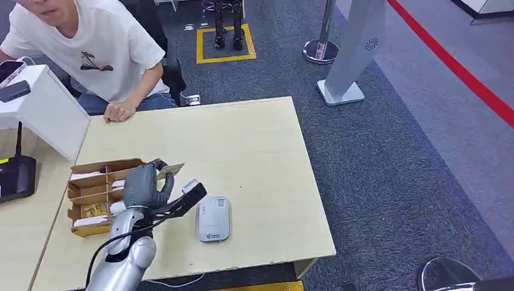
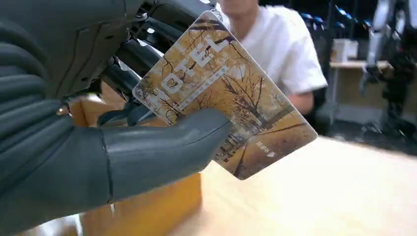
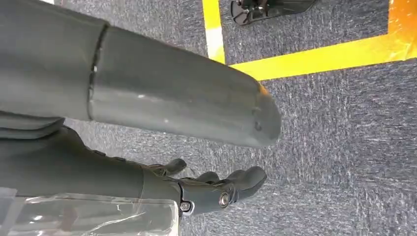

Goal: Pass the card to the sensor for recognition and then transmit it.

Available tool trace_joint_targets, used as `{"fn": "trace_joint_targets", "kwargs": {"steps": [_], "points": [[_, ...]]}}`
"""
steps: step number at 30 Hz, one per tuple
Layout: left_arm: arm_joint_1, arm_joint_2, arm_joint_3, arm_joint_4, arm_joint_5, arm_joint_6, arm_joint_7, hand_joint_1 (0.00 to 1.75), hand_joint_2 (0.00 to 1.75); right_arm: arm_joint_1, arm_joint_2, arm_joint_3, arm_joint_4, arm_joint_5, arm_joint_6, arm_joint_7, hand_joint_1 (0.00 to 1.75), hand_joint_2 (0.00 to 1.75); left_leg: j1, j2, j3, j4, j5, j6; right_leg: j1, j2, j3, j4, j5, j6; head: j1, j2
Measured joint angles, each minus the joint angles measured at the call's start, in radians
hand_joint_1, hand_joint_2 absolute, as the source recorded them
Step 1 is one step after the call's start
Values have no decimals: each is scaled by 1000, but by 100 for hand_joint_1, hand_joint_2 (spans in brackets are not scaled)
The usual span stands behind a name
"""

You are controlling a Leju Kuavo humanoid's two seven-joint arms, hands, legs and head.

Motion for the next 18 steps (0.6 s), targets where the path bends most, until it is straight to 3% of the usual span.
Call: {"fn": "trace_joint_targets", "kwargs": {"steps": [8,18], "points": [[-4,121,108,-74,-29,-14,12,175,175,12,-1,0,0,3,-2,15,0,0,0,0,0,0,0,0,0,0,0,0,0,0,0,0],[0,143,144,-74,-29,5,3,175,175,34,-5,0,0,3,-3,10,0,0,0,0,0,0,0,0,0,0,0,0,0,0,0,0]]}}
